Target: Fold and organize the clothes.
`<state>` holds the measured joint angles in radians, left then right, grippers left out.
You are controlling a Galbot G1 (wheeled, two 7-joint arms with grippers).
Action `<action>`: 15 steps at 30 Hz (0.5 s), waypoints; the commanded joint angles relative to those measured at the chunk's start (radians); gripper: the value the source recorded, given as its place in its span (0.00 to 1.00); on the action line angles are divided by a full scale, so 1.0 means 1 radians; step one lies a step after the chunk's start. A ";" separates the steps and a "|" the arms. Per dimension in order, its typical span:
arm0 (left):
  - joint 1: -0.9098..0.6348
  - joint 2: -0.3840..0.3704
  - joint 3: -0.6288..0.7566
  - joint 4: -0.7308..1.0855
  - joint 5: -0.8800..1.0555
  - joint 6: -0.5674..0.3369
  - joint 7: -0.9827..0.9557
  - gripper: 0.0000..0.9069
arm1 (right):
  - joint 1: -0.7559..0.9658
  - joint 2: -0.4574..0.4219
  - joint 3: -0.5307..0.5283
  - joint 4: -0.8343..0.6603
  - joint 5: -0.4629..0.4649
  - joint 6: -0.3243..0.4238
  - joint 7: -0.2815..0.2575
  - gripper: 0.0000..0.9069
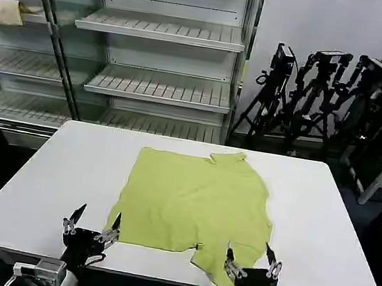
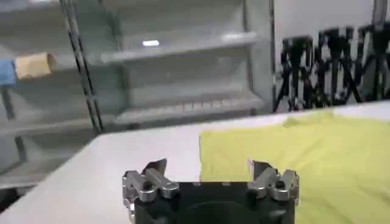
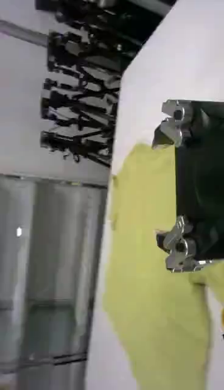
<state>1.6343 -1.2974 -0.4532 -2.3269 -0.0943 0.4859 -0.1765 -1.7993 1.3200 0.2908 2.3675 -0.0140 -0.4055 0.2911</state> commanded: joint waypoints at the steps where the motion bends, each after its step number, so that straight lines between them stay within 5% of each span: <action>1: -0.023 0.051 0.027 0.066 -0.033 0.093 -0.025 1.00 | -0.083 -0.001 -0.008 -0.021 -0.019 0.012 0.014 1.00; 13: -0.078 0.048 0.057 0.146 -0.083 0.094 -0.030 1.00 | -0.051 0.017 -0.034 -0.053 -0.020 0.032 0.015 1.00; 14: -0.081 0.047 0.059 0.150 -0.087 0.094 -0.030 0.77 | -0.048 0.019 -0.037 -0.054 -0.020 0.031 0.016 1.00; 15: -0.082 0.047 0.060 0.152 -0.088 0.094 -0.030 0.70 | -0.046 0.020 -0.037 -0.055 -0.020 0.031 0.017 1.00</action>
<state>1.5775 -1.2622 -0.4057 -2.2254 -0.1476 0.5572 -0.2008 -1.8307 1.3407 0.2561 2.3190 -0.0253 -0.3823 0.3071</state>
